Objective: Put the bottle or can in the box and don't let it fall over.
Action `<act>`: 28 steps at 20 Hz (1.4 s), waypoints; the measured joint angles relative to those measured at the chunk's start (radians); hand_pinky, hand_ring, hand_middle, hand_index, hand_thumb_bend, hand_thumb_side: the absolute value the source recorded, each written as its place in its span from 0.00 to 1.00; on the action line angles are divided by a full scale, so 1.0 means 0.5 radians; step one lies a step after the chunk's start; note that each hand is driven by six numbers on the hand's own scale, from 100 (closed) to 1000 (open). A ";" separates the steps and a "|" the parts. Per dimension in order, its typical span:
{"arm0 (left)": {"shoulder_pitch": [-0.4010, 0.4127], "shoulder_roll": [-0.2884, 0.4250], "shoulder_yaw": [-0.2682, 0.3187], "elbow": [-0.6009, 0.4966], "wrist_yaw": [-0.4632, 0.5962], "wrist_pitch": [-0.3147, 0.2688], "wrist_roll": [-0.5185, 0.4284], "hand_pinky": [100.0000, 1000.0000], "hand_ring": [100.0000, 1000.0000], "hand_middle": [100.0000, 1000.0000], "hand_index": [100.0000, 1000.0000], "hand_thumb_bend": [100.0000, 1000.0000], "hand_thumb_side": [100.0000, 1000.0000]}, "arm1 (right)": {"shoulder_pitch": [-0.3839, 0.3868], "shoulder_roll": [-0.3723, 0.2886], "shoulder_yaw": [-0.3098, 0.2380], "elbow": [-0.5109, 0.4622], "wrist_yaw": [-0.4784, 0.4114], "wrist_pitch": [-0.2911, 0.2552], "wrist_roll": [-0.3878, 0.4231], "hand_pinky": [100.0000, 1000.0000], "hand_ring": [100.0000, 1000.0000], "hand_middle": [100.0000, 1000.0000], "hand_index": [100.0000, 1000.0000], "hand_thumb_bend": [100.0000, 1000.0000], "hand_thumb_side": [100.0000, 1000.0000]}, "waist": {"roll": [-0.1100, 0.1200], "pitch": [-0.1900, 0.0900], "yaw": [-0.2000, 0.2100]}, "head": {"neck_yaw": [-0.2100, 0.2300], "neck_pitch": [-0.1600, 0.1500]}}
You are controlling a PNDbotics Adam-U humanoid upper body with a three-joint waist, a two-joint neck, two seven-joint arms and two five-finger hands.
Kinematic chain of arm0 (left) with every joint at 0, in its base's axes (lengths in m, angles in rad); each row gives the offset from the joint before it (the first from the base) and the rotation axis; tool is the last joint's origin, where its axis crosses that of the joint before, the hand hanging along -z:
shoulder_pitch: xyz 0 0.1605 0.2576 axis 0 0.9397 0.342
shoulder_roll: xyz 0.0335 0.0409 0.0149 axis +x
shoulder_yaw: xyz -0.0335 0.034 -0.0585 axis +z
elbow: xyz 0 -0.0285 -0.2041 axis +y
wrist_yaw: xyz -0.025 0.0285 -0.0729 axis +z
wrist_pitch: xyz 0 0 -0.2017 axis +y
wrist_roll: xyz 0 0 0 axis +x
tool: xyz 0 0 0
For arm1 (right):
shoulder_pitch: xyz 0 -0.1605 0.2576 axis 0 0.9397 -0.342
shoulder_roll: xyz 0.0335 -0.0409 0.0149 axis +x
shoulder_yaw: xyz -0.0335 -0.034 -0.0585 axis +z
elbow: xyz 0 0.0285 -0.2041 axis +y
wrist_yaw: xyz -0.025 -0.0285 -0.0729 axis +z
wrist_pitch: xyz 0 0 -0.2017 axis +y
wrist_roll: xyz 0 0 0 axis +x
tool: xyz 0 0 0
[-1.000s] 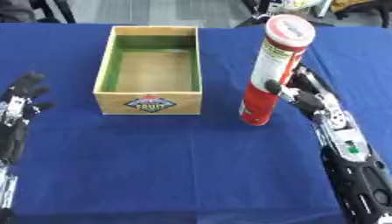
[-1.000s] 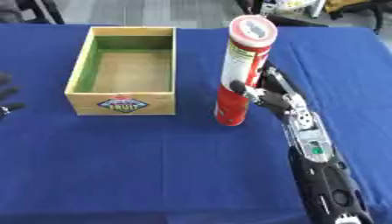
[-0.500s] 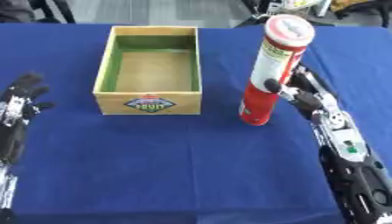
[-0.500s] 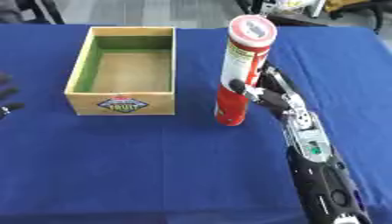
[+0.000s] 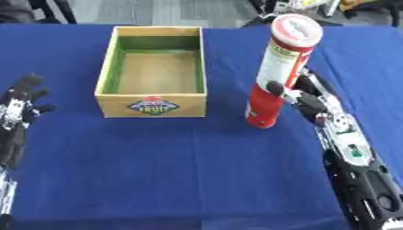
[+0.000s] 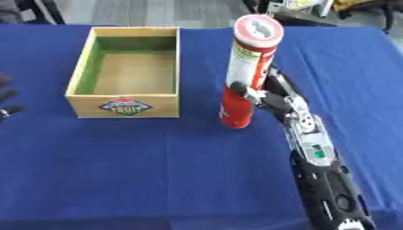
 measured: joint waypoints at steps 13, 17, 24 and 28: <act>0.000 0.000 0.000 -0.001 0.002 -0.002 -0.003 0.76 0.90 0.89 0.94 0.29 0.79 | -0.010 0.002 0.012 0.000 0.039 -0.011 0.015 0.80 0.90 0.88 0.93 0.65 0.27 | 0.000 0.000 0.003 | -0.006 0.000; 0.000 0.000 0.000 -0.001 0.002 -0.002 -0.004 0.76 0.90 0.89 0.94 0.29 0.79 | -0.012 0.003 0.015 0.000 0.054 -0.016 0.016 0.77 0.85 0.82 0.89 0.62 0.19 | 0.000 0.000 0.003 | -0.007 0.000; 0.000 0.000 0.000 -0.008 0.002 -0.002 -0.004 0.76 0.90 0.89 0.94 0.29 0.79 | -0.017 0.017 0.014 0.001 0.055 -0.039 -0.030 0.60 0.63 0.57 0.71 0.46 0.00 | 0.001 0.000 0.006 | -0.007 0.000; 0.000 0.000 0.000 -0.011 0.003 -0.002 -0.004 0.76 0.90 0.89 0.94 0.29 0.79 | -0.018 0.019 0.010 0.010 0.037 -0.046 -0.106 0.48 0.48 0.43 0.57 0.31 0.00 | 0.001 0.000 0.009 | -0.007 0.000</act>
